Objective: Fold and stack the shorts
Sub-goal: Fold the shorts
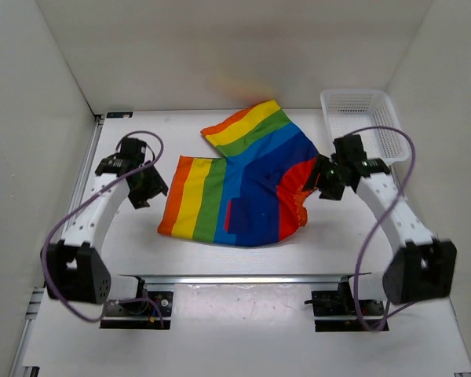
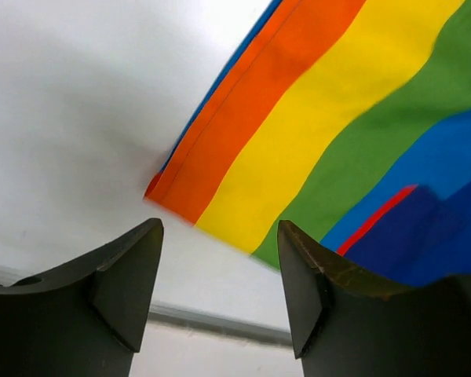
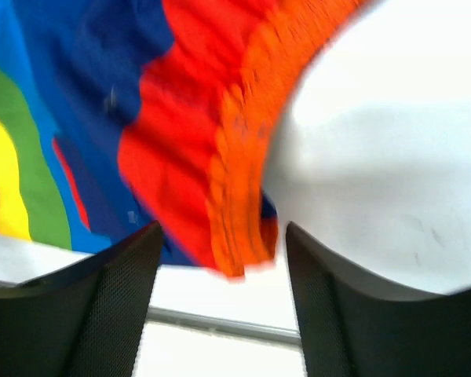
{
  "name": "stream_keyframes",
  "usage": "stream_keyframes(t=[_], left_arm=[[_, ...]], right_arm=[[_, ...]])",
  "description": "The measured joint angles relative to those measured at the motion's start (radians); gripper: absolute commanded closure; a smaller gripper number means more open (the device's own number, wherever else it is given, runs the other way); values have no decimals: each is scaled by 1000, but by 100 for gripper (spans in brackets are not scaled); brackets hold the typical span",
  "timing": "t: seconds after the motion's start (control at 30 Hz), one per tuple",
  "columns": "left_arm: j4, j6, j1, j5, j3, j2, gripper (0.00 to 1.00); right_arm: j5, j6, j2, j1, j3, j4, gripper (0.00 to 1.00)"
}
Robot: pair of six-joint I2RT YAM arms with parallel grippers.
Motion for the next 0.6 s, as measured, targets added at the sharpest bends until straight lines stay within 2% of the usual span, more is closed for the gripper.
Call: stream_keyframes(t=[0.1, 0.13, 0.2, 0.27, 0.37, 0.43, 0.5, 0.53, 0.6], left_arm=[[-12, -8, 1, 23, -129, -138, 29], [-9, -16, 1, 39, -171, -168, 24], [0, -37, 1, 83, -275, -213, 20], [12, -69, -9, 126, -369, -218, 16], [33, -111, -30, 173, -447, -177, 16], [55, -127, -35, 187, -454, -135, 24], [86, -139, -36, 188, -441, -77, 35], [96, -143, -36, 184, -431, -49, 55], [111, -138, -36, 166, -385, 19, 78]], right_arm=[[24, 28, -221, -1, -138, -3, 37], [24, 41, -274, -1, -177, -10, 37], [23, 70, -363, -1, -273, -13, 37], [18, 101, -416, -1, -369, -27, 37], [-6, 148, -454, -1, -487, -25, 35], [-27, 177, -465, -1, -550, -19, 31], [-47, 197, -466, -1, -591, -4, 31], [-56, 207, -464, -1, -606, 10, 31], [-70, 227, -450, -1, -620, 49, 31]])
